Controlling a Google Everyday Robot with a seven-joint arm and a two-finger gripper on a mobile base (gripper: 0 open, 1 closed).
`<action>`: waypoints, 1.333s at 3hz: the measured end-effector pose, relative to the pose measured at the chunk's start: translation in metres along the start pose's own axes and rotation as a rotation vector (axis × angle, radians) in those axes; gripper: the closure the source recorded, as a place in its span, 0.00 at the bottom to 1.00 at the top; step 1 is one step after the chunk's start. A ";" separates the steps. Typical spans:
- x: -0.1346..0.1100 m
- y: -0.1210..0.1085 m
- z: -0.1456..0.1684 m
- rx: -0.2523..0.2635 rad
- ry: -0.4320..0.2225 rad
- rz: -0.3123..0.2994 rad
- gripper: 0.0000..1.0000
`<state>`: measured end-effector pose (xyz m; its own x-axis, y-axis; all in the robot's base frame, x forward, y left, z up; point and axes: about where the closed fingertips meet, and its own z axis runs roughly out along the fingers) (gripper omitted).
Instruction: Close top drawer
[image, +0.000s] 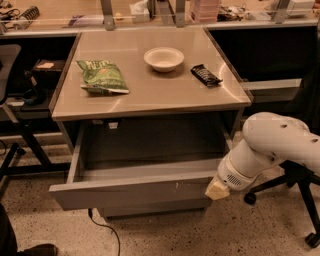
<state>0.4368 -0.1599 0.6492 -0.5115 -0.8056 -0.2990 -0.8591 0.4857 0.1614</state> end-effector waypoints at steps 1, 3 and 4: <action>0.000 0.000 0.000 0.000 0.000 0.000 0.57; 0.000 0.000 0.000 0.000 0.000 0.000 0.12; 0.000 0.000 0.000 0.000 0.000 0.000 0.00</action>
Offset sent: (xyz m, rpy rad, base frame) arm 0.0000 0.0000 0.0000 0.0000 0.0000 0.0000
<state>0.4368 -0.1598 0.6492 -0.5115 -0.8057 -0.2989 -0.8592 0.4855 0.1615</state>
